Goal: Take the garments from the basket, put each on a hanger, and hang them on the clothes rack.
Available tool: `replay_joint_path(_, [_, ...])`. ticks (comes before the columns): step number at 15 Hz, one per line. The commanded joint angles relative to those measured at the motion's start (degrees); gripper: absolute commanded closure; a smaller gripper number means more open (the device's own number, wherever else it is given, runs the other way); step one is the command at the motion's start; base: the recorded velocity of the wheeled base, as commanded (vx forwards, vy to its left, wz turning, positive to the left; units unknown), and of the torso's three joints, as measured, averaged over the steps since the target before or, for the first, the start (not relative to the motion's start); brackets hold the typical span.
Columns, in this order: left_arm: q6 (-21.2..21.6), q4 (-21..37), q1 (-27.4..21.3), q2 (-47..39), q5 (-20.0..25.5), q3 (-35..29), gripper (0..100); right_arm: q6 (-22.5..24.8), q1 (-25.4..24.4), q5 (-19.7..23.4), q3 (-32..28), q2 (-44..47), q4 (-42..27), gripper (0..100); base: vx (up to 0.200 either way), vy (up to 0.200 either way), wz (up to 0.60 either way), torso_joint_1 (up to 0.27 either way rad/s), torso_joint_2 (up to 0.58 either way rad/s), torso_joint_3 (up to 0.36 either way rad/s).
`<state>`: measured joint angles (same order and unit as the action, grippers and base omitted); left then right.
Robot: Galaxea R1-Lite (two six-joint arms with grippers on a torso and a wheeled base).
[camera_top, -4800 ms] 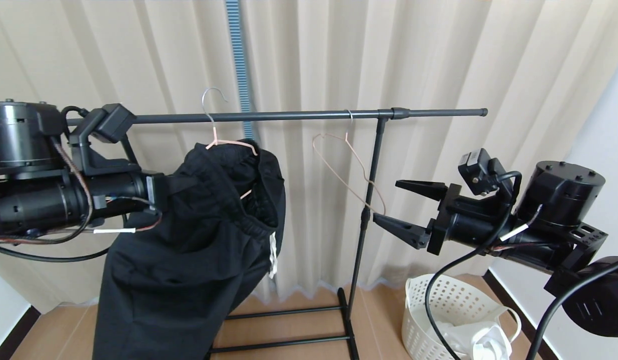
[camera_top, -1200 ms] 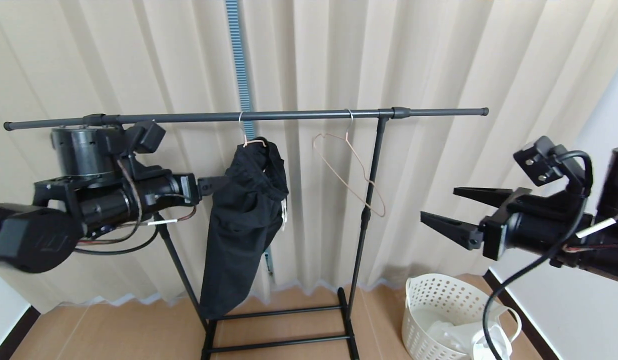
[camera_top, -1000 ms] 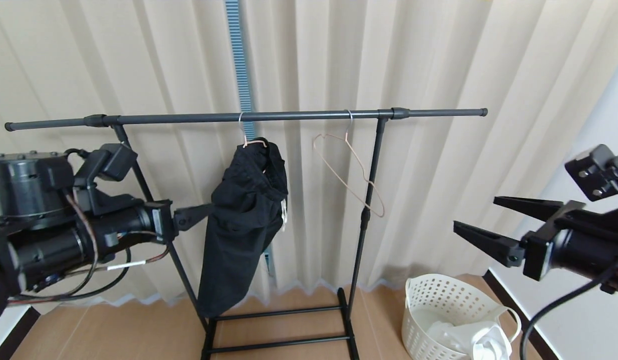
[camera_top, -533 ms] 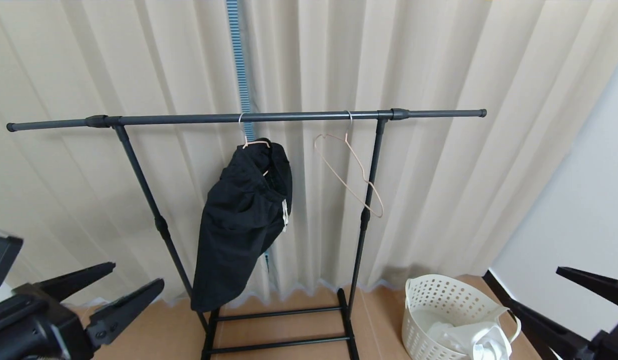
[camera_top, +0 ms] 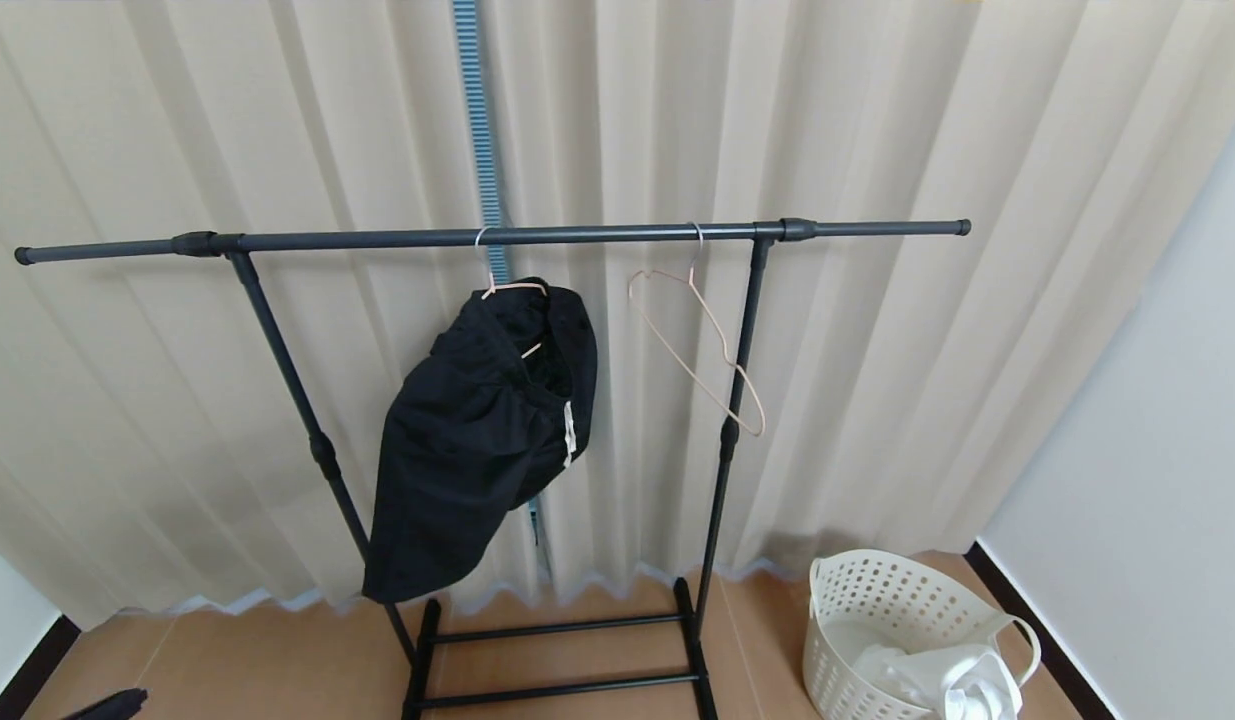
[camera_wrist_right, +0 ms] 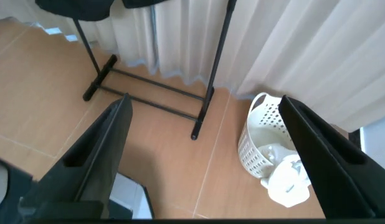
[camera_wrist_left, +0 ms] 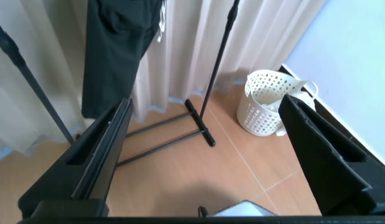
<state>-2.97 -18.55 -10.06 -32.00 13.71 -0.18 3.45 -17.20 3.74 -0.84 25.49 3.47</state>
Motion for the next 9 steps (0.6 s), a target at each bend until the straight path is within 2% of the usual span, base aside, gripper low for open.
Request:
replay_joint_path(1, [0.07,11.87,-0.14,17.23,0.08,0.18,0,-1.34,1.91,0.21,-2.06,-14.15,-7.25,0,0.0,0.0,0.0,0.0,0.0,0.0])
replay_joint_path(3, [-0.37,14.77,0.04,21.1,-0.36,0.18,0,-1.43,4.02,0.21,-2.06,-14.86,-7.25,0,0.0,0.0,0.0,0.0,0.0,0.0])
replay_joint_path(4, [-0.63,15.39,0.48,24.79,-1.76,0.18,0,-1.43,7.01,0.21,-2.06,-16.17,-7.25,0,0.0,0.0,0.0,0.0,0.0,0.0])
replay_joint_path(6, [-0.01,16.62,0.74,26.64,-6.24,0.18,0,-1.34,9.91,0.21,-2.06,-18.2,-7.25,0,0.0,0.0,0.0,0.0,0.0,0.0])
replay_joint_path(7, [0.51,16.62,0.74,26.64,-12.13,0.18,0,-1.34,13.69,0.12,-2.06,-20.13,-7.25,0,0.0,0.0,0.0,0.0,0.0,0.0])
replay_joint_path(8, [0.51,16.62,0.74,26.64,-12.31,0.18,0,-1.34,13.86,0.12,-2.06,-20.3,-7.25,0,0.0,0.0,0.0,0.0,0.0,0.0])
replay_joint_path(9, [0.69,16.62,0.83,26.55,-13.54,0.18,0,-1.43,18.61,0.04,-2.06,-22.5,-7.08,0,0.0,0.0,0.0,0.0,0.0,0.0])
